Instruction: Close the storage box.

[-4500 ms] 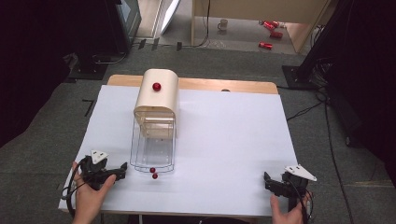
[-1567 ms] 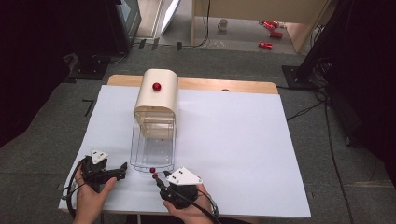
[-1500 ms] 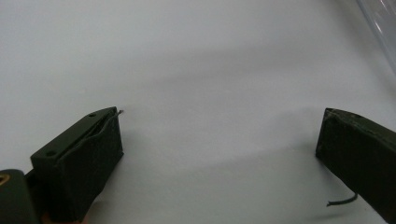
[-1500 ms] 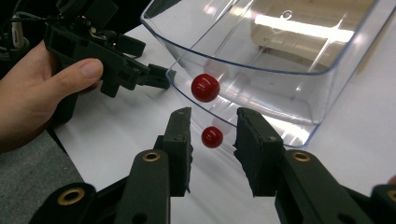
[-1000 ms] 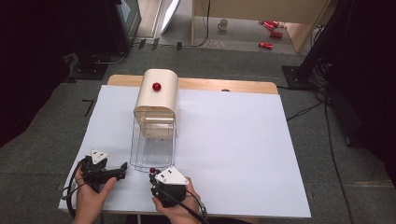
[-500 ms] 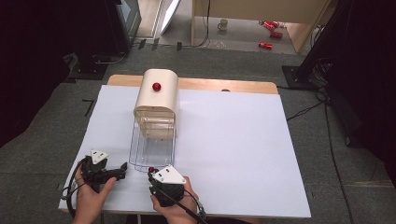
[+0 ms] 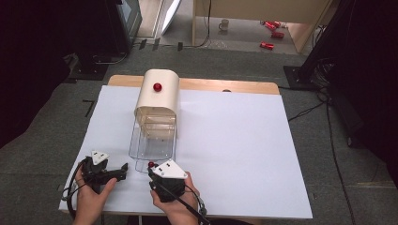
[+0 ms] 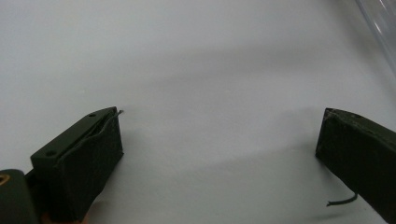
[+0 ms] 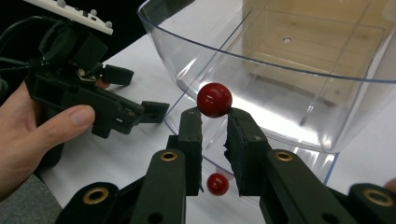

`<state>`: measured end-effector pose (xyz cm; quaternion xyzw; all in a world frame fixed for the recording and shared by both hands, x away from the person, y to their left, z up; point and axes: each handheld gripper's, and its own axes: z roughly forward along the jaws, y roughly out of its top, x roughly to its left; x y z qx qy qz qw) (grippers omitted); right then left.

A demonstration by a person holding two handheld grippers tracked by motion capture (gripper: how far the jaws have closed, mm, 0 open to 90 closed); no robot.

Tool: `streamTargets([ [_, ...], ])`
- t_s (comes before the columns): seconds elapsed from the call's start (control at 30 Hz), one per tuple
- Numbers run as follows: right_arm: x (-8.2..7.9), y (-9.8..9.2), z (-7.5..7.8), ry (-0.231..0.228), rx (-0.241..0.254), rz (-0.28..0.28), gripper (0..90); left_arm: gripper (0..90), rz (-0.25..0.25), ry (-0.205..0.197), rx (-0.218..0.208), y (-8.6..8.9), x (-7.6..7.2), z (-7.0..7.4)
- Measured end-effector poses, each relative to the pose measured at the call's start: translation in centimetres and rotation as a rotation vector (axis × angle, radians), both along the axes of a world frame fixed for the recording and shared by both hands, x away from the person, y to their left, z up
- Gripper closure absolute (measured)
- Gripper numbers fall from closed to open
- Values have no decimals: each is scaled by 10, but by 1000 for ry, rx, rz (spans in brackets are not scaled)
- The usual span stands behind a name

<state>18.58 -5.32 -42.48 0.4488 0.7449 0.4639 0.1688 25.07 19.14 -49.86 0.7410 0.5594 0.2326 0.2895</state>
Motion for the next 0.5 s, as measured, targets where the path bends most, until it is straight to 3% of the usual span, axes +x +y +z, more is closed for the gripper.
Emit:
streamTargets([
  [0.5,30,-1,7,-14,-2,-16,773,4,0,1,0,0,0,0],
])
